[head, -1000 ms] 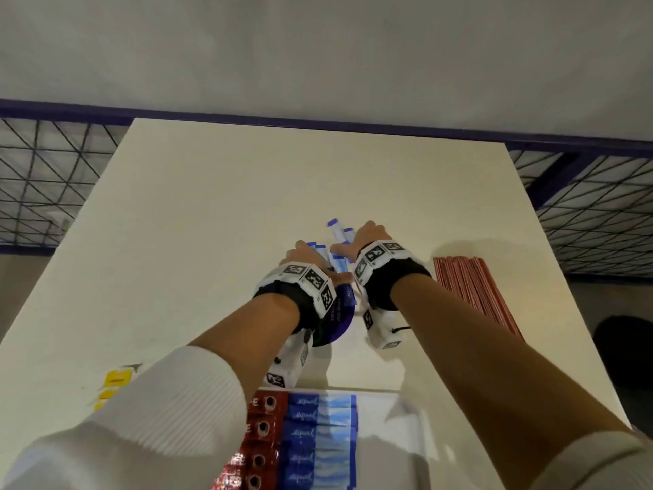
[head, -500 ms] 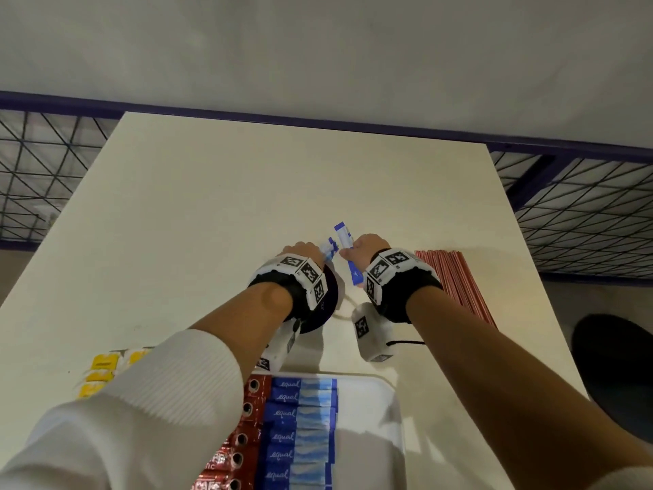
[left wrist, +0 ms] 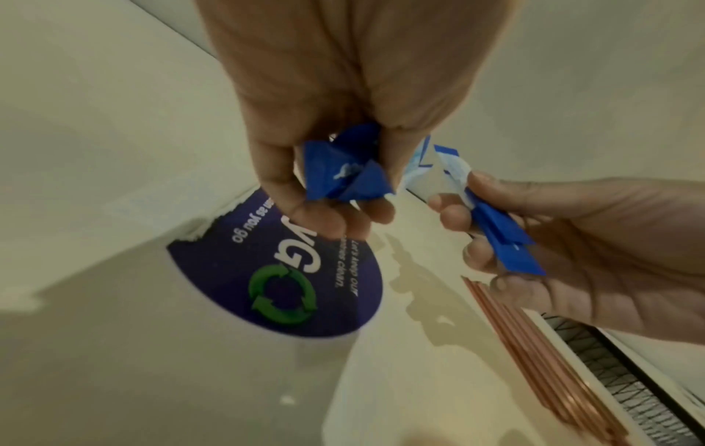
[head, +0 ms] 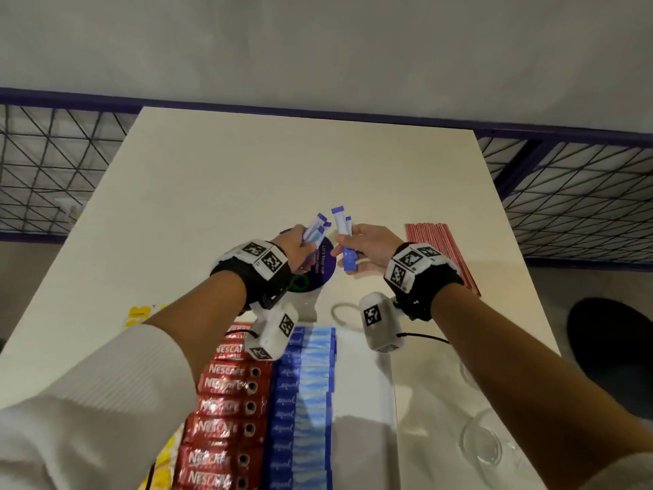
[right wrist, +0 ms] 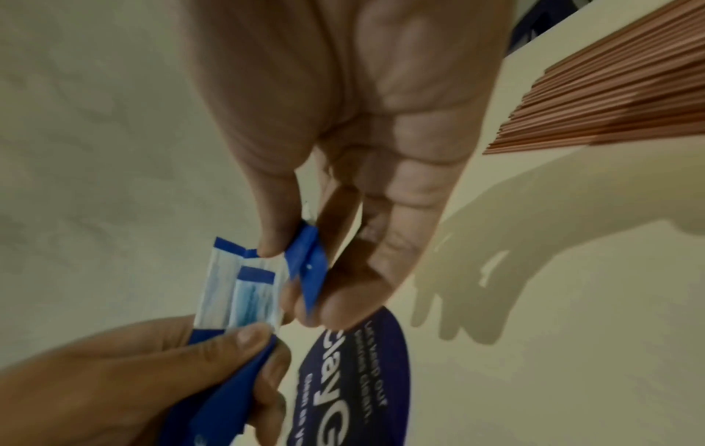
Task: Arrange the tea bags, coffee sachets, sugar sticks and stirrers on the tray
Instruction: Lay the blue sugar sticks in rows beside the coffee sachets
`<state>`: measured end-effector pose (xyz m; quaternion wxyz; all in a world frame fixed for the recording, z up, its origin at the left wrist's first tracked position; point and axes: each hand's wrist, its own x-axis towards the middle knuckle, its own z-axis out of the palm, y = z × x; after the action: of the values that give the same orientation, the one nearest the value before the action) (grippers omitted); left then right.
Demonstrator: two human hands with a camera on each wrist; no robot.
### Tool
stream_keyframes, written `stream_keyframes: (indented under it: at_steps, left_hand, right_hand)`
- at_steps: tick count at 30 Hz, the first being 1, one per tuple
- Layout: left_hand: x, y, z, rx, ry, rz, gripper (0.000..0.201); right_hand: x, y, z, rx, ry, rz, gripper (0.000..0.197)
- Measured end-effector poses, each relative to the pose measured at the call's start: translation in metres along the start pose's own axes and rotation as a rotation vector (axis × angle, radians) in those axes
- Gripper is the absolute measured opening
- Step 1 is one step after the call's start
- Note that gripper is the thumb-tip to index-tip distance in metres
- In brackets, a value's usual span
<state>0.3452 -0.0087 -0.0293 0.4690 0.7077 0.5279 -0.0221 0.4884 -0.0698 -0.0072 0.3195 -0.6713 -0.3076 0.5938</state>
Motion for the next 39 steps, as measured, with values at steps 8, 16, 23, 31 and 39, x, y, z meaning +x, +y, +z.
stream_keyframes:
  at_steps: [8, 16, 23, 31, 39]
  left_hand:
    - [-0.069, -0.010, 0.008, -0.506, -0.078, -0.062, 0.025]
    - [-0.124, -0.005, 0.015, -0.808, -0.070, -0.077, 0.035]
    - [-0.138, -0.020, 0.019, -0.749, -0.017, -0.001, 0.034]
    - [-0.153, -0.054, 0.019, -0.834, -0.072, 0.091, 0.024]
    - [-0.162, -0.077, 0.021, -0.928, -0.087, 0.024, 0.027]
  right_hand:
    - [-0.056, 0.009, 0.030, -0.053, -0.045, -0.107, 0.013]
    - [-0.098, 0.030, 0.063, -0.060, -0.152, -0.197, 0.010]
    - [-0.121, 0.038, 0.080, -0.026, -0.180, -0.185, 0.013]
    - [-0.132, 0.061, 0.093, 0.176, -0.011, -0.114, 0.020]
    - [-0.146, 0.083, 0.096, 0.108, 0.125, -0.179, 0.015]
